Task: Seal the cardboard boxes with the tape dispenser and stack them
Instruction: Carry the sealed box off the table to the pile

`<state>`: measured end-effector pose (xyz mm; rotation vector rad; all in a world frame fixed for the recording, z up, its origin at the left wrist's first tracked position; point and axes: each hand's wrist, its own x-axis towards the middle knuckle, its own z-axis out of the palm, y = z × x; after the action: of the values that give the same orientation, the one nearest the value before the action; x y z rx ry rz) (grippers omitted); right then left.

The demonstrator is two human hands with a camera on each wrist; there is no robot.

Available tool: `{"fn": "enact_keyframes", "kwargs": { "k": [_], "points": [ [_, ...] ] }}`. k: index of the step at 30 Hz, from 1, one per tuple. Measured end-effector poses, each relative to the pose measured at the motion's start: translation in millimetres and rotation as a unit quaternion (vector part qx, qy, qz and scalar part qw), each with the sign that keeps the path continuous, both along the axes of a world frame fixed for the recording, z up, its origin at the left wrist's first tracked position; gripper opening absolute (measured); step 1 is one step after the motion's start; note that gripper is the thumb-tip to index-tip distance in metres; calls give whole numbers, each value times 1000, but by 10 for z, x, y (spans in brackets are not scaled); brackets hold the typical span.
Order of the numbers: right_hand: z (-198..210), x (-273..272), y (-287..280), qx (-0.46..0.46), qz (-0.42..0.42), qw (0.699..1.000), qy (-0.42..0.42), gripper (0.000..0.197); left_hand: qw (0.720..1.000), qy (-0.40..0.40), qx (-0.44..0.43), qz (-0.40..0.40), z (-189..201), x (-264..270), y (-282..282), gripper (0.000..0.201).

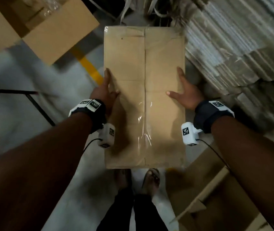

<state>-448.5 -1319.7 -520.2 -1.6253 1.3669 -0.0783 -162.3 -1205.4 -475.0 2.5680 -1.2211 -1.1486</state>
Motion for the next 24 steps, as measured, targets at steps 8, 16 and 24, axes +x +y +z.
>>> {"fn": "enact_keyframes", "kwargs": {
  "k": [8, 16, 24],
  "points": [
    [-1087, 6, -190, -7, -3, 1000, -10, 101, 1000, 20, -18, -6, -998, 96, -261, 87],
    [-1597, -42, -238, -12, -16, 1000, -2, 101, 999, 29, -10, -23, -1553, 81, -446, 88],
    [-1992, -98, -189, -1, -39, 999, 25, 99, 998, 27, 22, -56, -1952, 50, -536, 90]
  ]
}}
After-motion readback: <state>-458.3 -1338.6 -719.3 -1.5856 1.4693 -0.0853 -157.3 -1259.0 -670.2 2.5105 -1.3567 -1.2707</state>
